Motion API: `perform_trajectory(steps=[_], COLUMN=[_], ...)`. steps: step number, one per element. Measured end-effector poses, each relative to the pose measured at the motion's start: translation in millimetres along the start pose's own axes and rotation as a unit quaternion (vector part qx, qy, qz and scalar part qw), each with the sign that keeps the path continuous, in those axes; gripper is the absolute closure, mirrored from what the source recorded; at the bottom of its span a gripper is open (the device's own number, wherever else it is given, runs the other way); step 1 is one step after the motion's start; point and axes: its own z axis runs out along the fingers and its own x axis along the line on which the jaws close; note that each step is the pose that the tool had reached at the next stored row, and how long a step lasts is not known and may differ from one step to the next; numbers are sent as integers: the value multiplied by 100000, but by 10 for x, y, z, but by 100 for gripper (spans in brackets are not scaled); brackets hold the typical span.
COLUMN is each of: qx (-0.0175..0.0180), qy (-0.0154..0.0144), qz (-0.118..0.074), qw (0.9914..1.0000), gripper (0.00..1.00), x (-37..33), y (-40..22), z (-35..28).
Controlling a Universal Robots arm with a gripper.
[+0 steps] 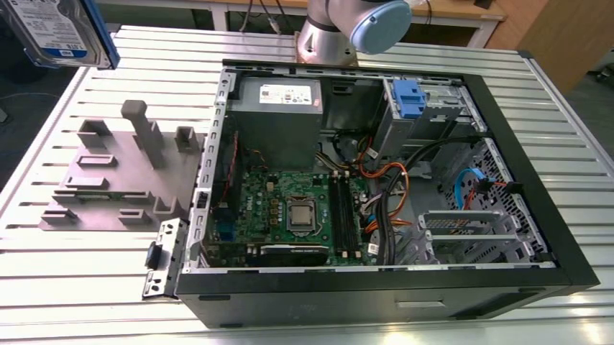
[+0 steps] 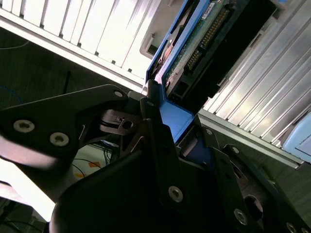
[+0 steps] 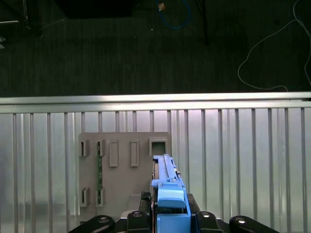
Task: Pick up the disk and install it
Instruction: 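Pick up the disk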
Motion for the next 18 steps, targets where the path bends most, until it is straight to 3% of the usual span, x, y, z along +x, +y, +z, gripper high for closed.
perform_trajectory(steps=[18], qx=[-3], qy=[2], qz=[2], qw=[100000], gripper=[64], x=[-2], y=[-1], z=[-65])
